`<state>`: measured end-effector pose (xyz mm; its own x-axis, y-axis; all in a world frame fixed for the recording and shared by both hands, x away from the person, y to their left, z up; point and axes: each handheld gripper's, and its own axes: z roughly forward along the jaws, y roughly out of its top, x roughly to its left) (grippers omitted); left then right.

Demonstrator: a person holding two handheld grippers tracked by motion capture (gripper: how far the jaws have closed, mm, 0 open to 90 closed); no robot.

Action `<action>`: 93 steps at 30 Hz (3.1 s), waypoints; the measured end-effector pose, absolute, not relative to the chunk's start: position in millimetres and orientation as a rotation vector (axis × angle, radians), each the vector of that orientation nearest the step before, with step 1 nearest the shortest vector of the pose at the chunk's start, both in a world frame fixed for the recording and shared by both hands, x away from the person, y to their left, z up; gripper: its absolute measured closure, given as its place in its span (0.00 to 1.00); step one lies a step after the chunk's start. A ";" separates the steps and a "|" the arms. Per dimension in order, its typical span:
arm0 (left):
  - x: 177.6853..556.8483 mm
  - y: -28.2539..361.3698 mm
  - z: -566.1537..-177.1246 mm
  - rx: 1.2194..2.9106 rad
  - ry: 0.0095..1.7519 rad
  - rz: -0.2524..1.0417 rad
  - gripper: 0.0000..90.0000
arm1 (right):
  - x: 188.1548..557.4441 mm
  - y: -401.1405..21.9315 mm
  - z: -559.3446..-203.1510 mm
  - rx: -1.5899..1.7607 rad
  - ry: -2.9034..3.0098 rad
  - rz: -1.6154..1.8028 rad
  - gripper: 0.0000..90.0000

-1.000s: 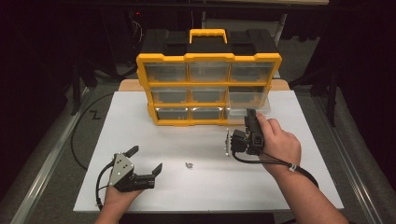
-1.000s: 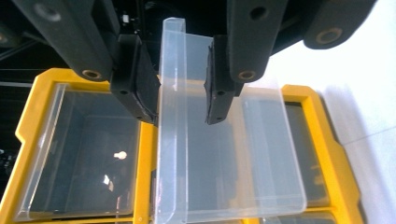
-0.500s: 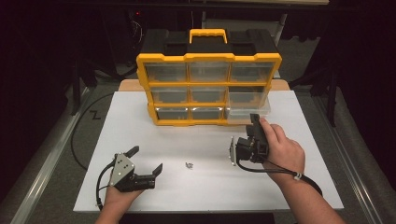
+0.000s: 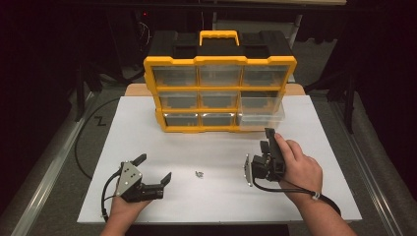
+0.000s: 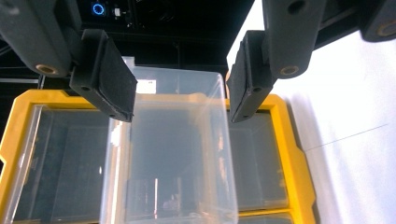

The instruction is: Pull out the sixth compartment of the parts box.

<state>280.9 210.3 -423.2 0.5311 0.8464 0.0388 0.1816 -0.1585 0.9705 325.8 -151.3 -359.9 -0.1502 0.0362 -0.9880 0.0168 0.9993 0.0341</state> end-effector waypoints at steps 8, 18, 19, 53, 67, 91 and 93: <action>280.9 210.3 -423.2 1.658 0.882 0.744 0.01 | 320.6 -153.0 -377.2 0.030 1.738 0.027 0.47; 281.3 210.1 -423.5 1.660 0.881 0.743 0.01 | 317.2 -156.2 -405.1 0.051 1.777 0.044 0.46; 281.3 210.1 -423.5 1.661 0.881 0.743 0.01 | 317.5 -156.7 -407.4 0.045 1.779 0.044 0.46; 281.4 209.7 -423.4 1.662 0.870 0.734 0.01 | 324.4 -177.9 -442.0 0.087 1.879 0.153 0.01; 282.3 210.3 -423.8 1.664 0.875 0.735 0.01 | 328.8 -191.6 -428.0 0.388 1.914 0.444 0.01; 286.1 212.2 -424.3 1.648 0.899 0.714 0.01 | 338.4 -228.2 -420.8 0.933 1.963 0.921 0.01; 286.7 212.2 -424.5 1.648 0.898 0.714 0.01 | 338.4 -230.4 -421.1 0.959 1.959 0.946 0.01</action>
<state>286.7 212.2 -424.5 0.5352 0.8447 0.0100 0.2005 -0.1386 0.9699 338.4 -230.4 -421.1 -0.4417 0.8476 -0.2940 0.2969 0.4474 0.8437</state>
